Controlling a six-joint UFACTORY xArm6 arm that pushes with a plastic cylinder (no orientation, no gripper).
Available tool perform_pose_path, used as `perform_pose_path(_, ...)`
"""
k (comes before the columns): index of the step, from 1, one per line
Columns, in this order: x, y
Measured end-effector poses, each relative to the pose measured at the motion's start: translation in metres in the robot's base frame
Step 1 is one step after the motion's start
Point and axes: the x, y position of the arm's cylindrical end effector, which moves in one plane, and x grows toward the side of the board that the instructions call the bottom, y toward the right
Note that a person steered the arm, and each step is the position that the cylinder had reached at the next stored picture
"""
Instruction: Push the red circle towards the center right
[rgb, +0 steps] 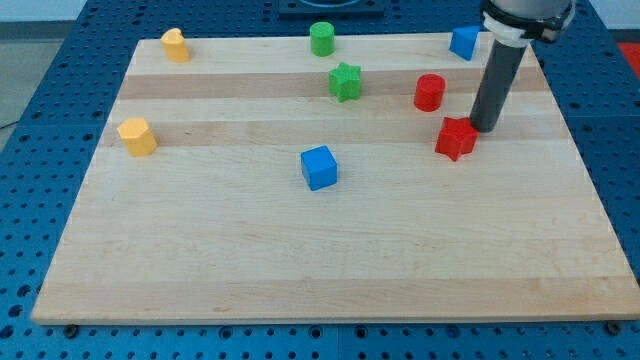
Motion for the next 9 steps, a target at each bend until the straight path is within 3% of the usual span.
perform_pose_path(2,0.029,-0.077)
perform_pose_path(3,0.009,-0.115)
perform_pose_path(4,-0.037,-0.124)
perform_pose_path(5,-0.072,-0.117)
perform_pose_path(6,-0.075,-0.079)
perform_pose_path(7,-0.049,-0.038)
perform_pose_path(8,-0.038,-0.022)
perform_pose_path(9,-0.061,-0.040)
